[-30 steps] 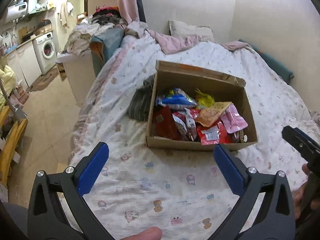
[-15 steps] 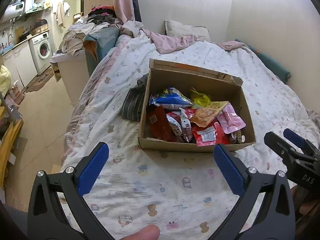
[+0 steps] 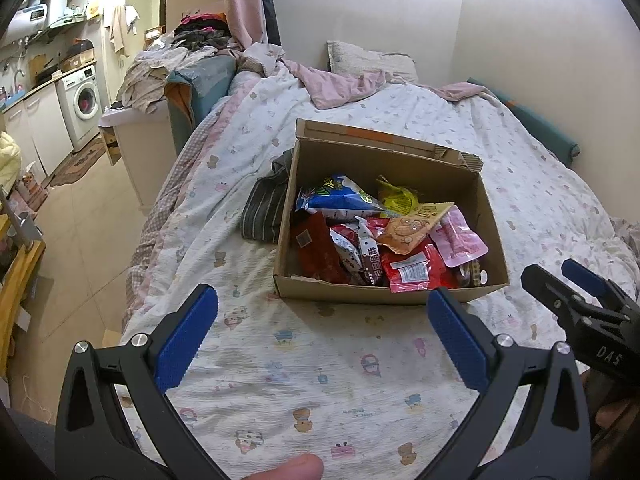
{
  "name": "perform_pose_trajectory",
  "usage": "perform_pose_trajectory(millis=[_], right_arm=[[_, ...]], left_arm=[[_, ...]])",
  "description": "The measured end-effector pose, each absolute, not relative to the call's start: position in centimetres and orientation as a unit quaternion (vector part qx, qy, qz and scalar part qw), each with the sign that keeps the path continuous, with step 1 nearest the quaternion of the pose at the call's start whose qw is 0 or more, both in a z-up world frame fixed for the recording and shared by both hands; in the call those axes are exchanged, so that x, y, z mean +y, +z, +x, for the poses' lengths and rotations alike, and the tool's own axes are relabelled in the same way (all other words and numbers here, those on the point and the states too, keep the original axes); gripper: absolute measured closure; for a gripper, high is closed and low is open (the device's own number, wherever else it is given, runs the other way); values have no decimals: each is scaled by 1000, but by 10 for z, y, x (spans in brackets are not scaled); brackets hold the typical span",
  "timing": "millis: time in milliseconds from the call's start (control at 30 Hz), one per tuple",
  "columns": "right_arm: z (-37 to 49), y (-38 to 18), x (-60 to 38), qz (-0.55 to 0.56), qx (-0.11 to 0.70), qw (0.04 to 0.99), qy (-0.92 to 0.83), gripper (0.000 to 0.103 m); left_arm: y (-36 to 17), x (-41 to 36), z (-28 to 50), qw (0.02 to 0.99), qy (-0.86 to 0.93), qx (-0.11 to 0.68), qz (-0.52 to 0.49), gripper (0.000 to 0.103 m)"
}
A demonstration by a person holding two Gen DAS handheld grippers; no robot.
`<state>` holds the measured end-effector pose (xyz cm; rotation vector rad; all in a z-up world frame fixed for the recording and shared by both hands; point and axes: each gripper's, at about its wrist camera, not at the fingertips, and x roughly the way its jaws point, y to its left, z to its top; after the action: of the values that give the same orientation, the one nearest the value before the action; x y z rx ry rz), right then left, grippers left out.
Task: Organize snacks
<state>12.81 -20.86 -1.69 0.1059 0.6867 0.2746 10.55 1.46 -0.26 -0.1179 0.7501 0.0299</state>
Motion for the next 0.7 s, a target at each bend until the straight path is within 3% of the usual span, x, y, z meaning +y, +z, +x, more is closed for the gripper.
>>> perform_pose_trajectory(millis=[700], right_arm=[[128, -17, -209, 50, 336, 931, 133, 0]], left_arm=[[-2, 15, 105, 929, 14, 366, -57, 0]])
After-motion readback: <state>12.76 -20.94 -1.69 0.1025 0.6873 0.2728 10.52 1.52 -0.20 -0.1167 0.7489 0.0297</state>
